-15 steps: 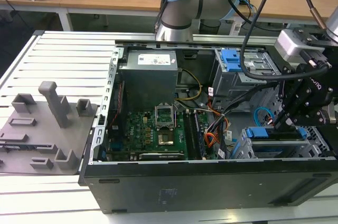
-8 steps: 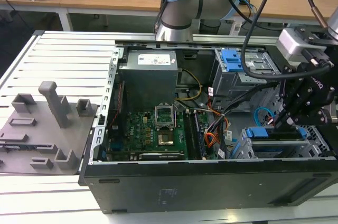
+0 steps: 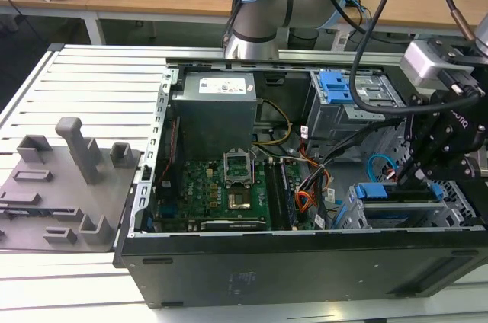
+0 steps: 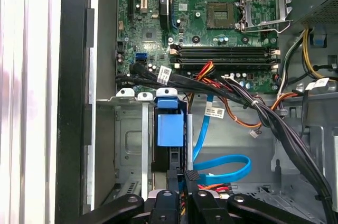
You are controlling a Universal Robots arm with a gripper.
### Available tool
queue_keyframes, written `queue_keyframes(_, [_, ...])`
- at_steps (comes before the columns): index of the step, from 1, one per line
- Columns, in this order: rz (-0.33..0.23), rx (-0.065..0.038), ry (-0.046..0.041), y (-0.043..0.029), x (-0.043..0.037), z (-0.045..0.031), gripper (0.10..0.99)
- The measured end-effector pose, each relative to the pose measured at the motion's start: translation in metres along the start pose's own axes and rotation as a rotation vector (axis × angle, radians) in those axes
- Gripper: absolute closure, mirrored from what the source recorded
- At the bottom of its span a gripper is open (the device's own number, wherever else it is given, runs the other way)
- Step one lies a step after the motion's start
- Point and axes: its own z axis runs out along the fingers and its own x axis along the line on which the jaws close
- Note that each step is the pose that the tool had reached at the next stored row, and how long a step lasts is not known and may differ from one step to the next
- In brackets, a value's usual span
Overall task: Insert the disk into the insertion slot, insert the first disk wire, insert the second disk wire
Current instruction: 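Insert the second disk wire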
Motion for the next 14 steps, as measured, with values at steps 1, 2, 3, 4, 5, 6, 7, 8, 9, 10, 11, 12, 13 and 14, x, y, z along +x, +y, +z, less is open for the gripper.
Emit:
queue_keyframes(1, [0.0,0.0,0.0001,-0.0001,0.0001,0.0006,0.925])
queue_keyframes(2, [-0.001,0.0,0.0005,-0.0003,0.0003,0.0013,0.925])
queue_keyframes(3, [-0.001,0.0,0.0005,-0.0004,0.0006,0.0021,0.925])
queue_keyframes(4, [-0.001,0.0,-0.0003,-0.0006,0.0007,0.0025,0.925])
queue_keyframes(5, [-0.001,0.0,-0.0005,-0.0006,0.0007,0.0027,0.925])
queue_keyframes(6, [-0.001,0.0,0.0,-0.0005,0.0007,0.0024,0.925])
queue_keyframes(7, [-0.001,0.0,0.0002,-0.0006,0.0011,0.0024,0.925])
queue_keyframes(8, [-0.001,0.0,0.0001,-0.0006,0.0019,0.0024,0.925])
queue_keyframes(9, [-0.001,0.0,0.0002,-0.0006,0.0025,0.0024,0.925])
queue_keyframes(10, [-0.001,0.0,0.0002,-0.0006,0.0034,0.0025,0.925])
queue_keyframes(11, [-0.001,0.0,0.0002,-0.0006,0.0039,0.0028,0.925])
queue_keyframes(12, [-0.001,0.0,0.0,-0.0007,0.0042,0.0037,0.925])
queue_keyframes(13, [-0.001,0.0,0.0005,-0.0008,0.0043,0.005,0.925])
queue_keyframes(14, [-0.001,0.0,0.0006,-0.0008,0.0043,0.0057,0.925])
